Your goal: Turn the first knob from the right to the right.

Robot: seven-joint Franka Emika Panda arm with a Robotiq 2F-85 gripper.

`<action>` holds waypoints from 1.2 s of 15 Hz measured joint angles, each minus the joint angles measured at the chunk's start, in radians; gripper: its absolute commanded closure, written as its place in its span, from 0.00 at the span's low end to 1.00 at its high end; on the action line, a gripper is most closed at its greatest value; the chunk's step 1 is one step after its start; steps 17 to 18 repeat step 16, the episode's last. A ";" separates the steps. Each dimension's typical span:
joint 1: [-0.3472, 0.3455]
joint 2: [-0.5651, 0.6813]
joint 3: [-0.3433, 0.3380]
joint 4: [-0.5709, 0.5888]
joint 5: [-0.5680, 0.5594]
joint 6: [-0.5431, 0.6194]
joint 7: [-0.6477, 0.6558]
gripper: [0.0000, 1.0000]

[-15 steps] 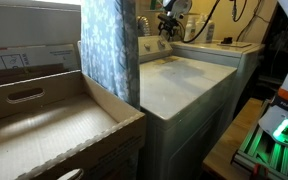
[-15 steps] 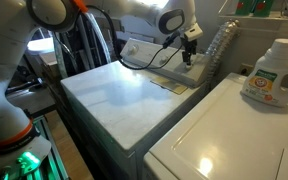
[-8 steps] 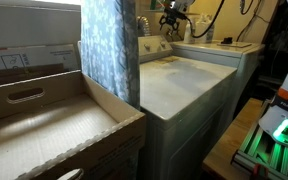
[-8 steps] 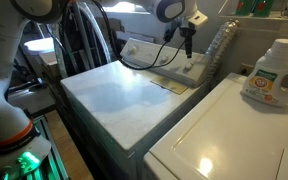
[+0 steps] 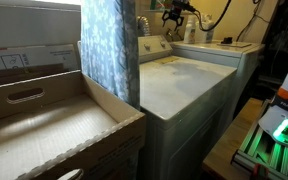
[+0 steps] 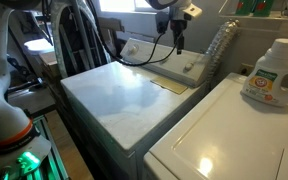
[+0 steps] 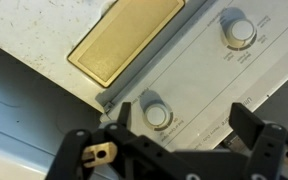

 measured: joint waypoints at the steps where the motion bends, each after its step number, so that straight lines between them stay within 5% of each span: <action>1: 0.006 -0.015 -0.004 -0.017 -0.010 -0.001 -0.002 0.00; 9: 0.100 -0.143 -0.058 -0.152 -0.227 0.027 0.095 0.00; 18: 0.114 -0.221 -0.069 -0.255 -0.258 0.115 0.168 0.00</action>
